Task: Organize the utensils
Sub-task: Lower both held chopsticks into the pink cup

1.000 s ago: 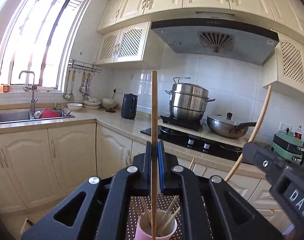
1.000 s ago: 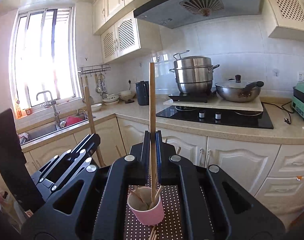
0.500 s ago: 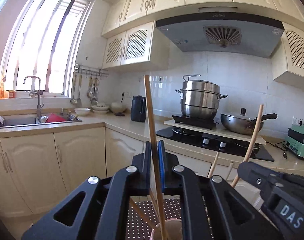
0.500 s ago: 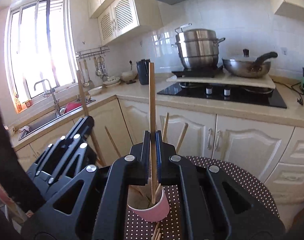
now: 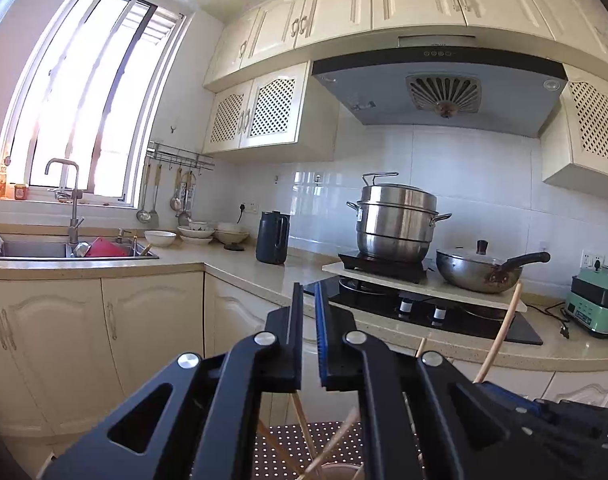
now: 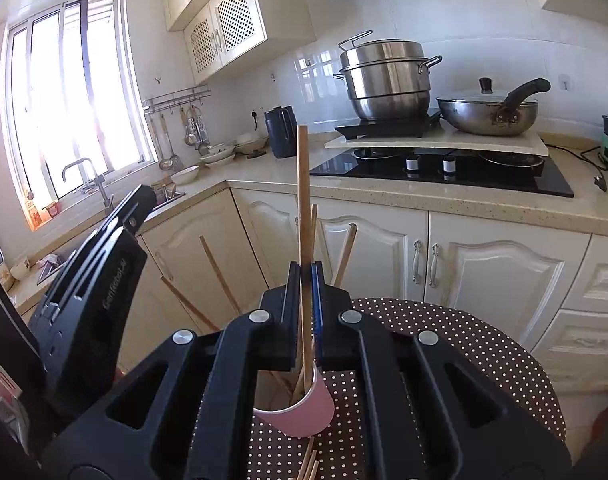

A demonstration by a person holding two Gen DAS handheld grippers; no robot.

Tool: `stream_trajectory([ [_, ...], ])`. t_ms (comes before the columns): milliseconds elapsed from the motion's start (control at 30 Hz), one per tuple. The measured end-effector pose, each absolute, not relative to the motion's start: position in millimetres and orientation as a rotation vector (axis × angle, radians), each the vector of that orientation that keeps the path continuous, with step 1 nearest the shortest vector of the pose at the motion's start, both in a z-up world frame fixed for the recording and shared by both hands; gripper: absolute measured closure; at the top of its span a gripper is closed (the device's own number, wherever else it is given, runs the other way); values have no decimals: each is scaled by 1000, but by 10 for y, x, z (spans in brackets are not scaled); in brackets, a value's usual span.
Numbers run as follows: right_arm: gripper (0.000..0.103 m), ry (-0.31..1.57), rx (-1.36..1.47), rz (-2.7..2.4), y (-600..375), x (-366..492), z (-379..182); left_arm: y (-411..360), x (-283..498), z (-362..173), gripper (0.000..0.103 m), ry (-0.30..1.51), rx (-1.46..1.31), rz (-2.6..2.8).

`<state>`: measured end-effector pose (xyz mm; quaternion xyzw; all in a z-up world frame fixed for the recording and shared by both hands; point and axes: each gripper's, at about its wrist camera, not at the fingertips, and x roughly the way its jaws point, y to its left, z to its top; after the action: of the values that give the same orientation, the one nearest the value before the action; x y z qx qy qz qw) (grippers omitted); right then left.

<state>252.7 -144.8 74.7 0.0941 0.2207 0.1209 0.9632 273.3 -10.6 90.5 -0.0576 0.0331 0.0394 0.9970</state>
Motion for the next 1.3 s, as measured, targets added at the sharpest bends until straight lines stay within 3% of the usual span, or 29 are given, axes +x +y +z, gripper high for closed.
stream_trajectory([
  [200, 97, 490, 193, 248, -1447, 2567, 621, -22, 2589, 797, 95, 81, -72, 38],
  [267, 97, 502, 197, 249, -1454, 2580, 584, 38, 2578, 725, 82, 112, -58, 23],
  [300, 97, 507, 196, 248, -1457, 2581, 566, 72, 2567, 686, 64, 122, -54, 10],
  [333, 96, 510, 194, 246, -1460, 2578, 554, 129, 2548, 626, 58, 134, -53, -8],
  [500, 96, 539, 181, 246, -1430, 2586, 444, 412, 2507, 292, 56, 247, -9, -35],
  [633, 96, 569, 169, 249, -1373, 2590, 337, 525, 2542, 16, 44, 353, 81, -139],
  [900, 96, 593, 158, 227, -1338, 2546, 184, 358, 2788, -489, 44, 501, 282, -196],
  [1067, 96, 594, 159, 229, -1354, 2543, 202, 247, 2806, -570, 44, 446, 358, -220],
  [1100, 96, 597, 162, 230, -1360, 2550, 199, 250, 2817, -577, 49, 443, 357, -201],
  [1133, 96, 598, 163, 229, -1359, 2555, 199, 253, 2825, -561, 68, 442, 346, -190],
  [1200, 96, 597, 164, 225, -1369, 2569, 192, 283, 2808, -524, 87, 432, 310, -177],
  [1300, 96, 598, 170, 229, -1375, 2587, 193, 289, 2742, -443, 88, 388, 300, -147],
])
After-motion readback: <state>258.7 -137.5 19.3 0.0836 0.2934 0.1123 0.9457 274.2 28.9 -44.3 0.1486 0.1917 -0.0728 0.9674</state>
